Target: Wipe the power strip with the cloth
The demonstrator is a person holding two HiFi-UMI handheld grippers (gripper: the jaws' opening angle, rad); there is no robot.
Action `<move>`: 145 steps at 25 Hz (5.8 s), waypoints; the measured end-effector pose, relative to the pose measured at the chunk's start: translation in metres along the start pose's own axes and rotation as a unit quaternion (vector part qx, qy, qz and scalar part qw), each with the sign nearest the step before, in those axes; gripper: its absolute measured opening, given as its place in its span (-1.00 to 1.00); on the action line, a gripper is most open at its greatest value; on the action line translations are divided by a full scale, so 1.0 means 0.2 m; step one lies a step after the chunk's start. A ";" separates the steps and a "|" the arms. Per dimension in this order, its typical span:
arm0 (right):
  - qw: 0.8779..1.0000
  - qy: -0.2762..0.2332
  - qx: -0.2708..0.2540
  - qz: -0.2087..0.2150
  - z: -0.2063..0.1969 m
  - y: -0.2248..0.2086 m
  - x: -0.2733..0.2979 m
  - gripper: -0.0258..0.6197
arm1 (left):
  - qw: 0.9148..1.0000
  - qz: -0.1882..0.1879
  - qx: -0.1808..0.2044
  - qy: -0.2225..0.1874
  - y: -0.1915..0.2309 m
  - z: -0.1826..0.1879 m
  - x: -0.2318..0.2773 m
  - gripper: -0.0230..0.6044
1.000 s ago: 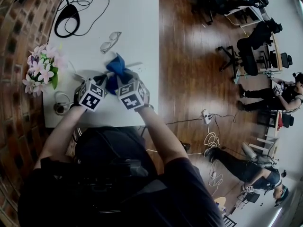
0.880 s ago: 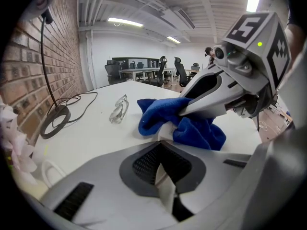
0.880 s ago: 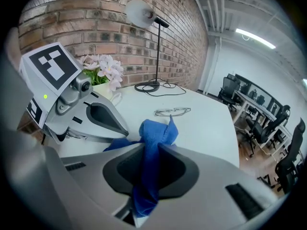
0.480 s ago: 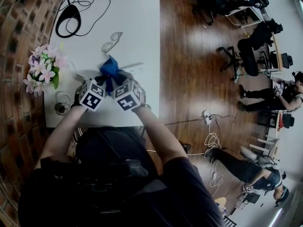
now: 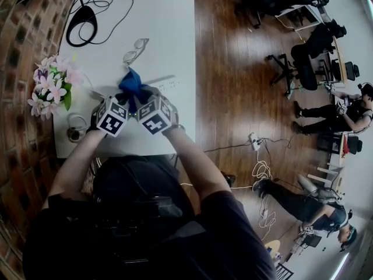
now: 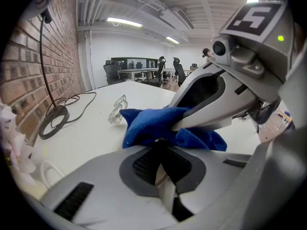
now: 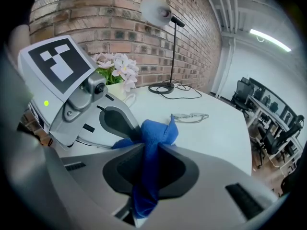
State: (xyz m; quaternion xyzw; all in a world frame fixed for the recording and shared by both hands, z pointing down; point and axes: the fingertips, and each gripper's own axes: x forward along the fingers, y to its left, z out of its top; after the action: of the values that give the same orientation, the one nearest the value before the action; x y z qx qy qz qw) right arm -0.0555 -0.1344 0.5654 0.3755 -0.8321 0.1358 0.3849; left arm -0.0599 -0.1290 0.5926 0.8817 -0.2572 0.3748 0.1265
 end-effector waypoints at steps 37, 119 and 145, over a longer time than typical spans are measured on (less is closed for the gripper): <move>0.996 0.022 0.051 0.064 0.00 -0.03 0.01 -0.74 | 0.999 0.018 -0.006 0.037 0.01 -0.01 0.02 -0.93; 0.992 0.021 0.088 0.092 -0.28 -0.47 -0.21 -0.74 | 0.989 0.090 -0.053 0.105 0.07 -0.03 0.06 -0.89; 0.991 0.039 0.103 0.070 -0.36 -0.62 -0.27 -0.73 | 0.984 0.102 -0.065 0.129 0.12 -0.07 0.03 -0.89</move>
State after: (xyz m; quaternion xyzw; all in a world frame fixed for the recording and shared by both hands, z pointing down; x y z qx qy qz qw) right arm 0.0965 -0.1533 0.5657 0.3487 -0.8219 0.2623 0.3662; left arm -0.0768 -0.1457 0.6071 0.7852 -0.3511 0.4784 0.1771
